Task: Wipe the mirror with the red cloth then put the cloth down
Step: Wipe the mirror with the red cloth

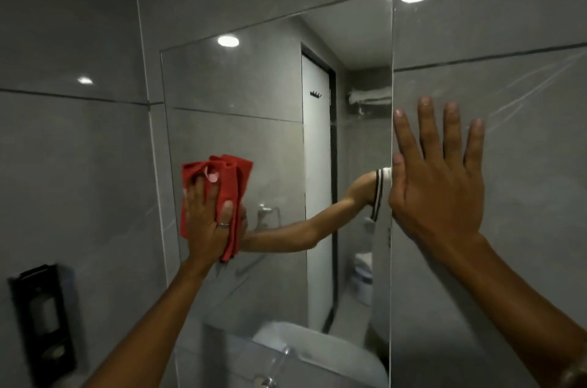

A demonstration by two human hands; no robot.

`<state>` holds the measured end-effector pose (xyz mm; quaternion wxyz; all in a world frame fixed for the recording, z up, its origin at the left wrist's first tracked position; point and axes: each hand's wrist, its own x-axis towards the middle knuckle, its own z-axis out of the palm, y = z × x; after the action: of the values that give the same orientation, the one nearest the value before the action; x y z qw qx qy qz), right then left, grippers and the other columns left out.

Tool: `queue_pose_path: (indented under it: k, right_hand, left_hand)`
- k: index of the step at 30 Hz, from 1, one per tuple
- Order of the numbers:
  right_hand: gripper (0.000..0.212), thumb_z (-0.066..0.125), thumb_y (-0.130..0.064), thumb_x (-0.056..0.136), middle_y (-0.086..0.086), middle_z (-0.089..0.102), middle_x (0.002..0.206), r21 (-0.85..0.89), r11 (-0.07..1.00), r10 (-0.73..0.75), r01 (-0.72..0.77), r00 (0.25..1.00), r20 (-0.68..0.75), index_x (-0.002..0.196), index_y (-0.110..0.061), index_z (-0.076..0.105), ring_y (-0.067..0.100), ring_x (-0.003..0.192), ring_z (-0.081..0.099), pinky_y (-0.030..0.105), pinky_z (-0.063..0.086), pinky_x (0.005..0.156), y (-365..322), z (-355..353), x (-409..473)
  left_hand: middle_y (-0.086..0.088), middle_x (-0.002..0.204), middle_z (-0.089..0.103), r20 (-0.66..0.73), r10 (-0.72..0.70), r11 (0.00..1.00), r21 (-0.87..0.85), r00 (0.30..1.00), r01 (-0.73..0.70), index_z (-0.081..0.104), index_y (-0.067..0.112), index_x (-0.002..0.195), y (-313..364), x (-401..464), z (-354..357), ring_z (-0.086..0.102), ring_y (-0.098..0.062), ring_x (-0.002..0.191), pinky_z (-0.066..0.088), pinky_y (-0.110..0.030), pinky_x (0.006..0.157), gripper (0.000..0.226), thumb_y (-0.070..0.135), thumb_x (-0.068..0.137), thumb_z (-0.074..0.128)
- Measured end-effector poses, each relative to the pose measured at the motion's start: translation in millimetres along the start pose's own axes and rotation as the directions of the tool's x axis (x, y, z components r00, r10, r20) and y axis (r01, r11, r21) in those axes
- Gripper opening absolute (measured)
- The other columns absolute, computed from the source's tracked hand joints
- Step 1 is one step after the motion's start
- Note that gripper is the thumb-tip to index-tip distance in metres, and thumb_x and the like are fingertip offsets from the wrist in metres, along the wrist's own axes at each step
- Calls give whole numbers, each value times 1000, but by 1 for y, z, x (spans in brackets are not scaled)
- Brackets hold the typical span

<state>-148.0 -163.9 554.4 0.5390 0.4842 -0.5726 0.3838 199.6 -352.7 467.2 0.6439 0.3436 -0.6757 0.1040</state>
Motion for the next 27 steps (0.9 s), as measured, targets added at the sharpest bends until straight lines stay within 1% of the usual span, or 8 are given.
queue_pose_path:
  k: [3, 10, 14, 17, 19, 23, 25, 27]
  right_hand:
    - [66, 18, -45, 111, 9, -3, 180, -4, 1000, -26, 26, 999, 29, 171, -25, 3, 33, 167, 0, 55, -3, 133, 0, 0, -32]
    - [66, 28, -42, 111, 13, 11, 179, -76, 994, -76, 81, 995, 65, 171, -21, 13, 32, 165, 3, 53, -6, 134, 5, 1, -106]
    - [67, 40, -36, 109, 12, 10, 176, -88, 991, -105, 105, 994, 1, 170, -19, 19, 44, 160, 22, 56, 0, 133, 5, 1, -105]
    - [67, 37, -36, 110, 11, 5, 175, -92, 991, -100, 101, 995, 11, 171, -20, 15, 47, 159, 24, 57, -1, 132, 4, 2, -110]
    - [67, 35, -36, 110, 10, 4, 175, -91, 992, -89, 90, 996, 21, 171, -22, 13, 47, 159, 24, 57, -2, 132, 4, 2, -110]
    - [67, 36, -35, 109, 10, 6, 175, -78, 994, -75, 78, 997, 35, 171, -22, 15, 46, 160, 22, 60, 4, 131, 1, -1, -109]
    - [67, 38, -35, 109, 13, 12, 176, -86, 993, -80, 83, 996, 42, 171, -21, 17, 45, 160, 21, 61, 6, 131, 2, -2, -109]
    - [66, 39, -35, 109, 16, 19, 175, -92, 992, -81, 85, 996, 45, 170, -19, 19, 45, 160, 22, 60, 6, 131, 1, -3, -108]
  left_hand:
    - [-15, 170, 24, -159, -330, 944, -63, 931, 324, 24, 21, 163, -9, -27, 5, 24, -38, 156, 22, -66, 123, 69, 54, 103, 31]
    - [-28, 164, 27, 12, -54, 992, 115, 998, 52, 33, 15, 160, -53, -114, 9, 29, -50, 150, 23, -71, 120, 72, 60, 105, 27]
    - [-19, 171, 14, -130, -533, 846, -82, 836, 527, 22, 2, 162, -64, -123, 11, 10, -35, 160, 4, -37, 132, 83, 60, 102, 28]
    - [-24, 170, 16, -175, -636, 770, -81, 752, 633, 24, -1, 161, -49, -140, 25, 13, -38, 159, -2, -11, 124, 76, 51, 105, 29]
    - [-28, 166, 24, -182, -509, 852, 29, 841, 522, 30, -4, 158, -25, -161, 37, 23, -45, 155, 9, -31, 130, 84, 61, 106, 22]
    - [-20, 163, 26, 99, 69, 971, 221, 993, -89, 17, 32, 164, -32, -189, 29, 28, -45, 145, 8, -47, 129, 67, 61, 105, 27]
    - [-23, 149, 47, 121, 19, 989, 145, 992, -36, 32, 39, 157, -53, -175, 15, 40, -43, 138, 22, -56, 125, 62, 66, 102, 32]
    - [-5, 156, 47, -21, -259, 966, 13, 966, 259, 45, 27, 151, -63, -156, 10, 43, -27, 145, 30, -57, 123, 64, 65, 102, 33]
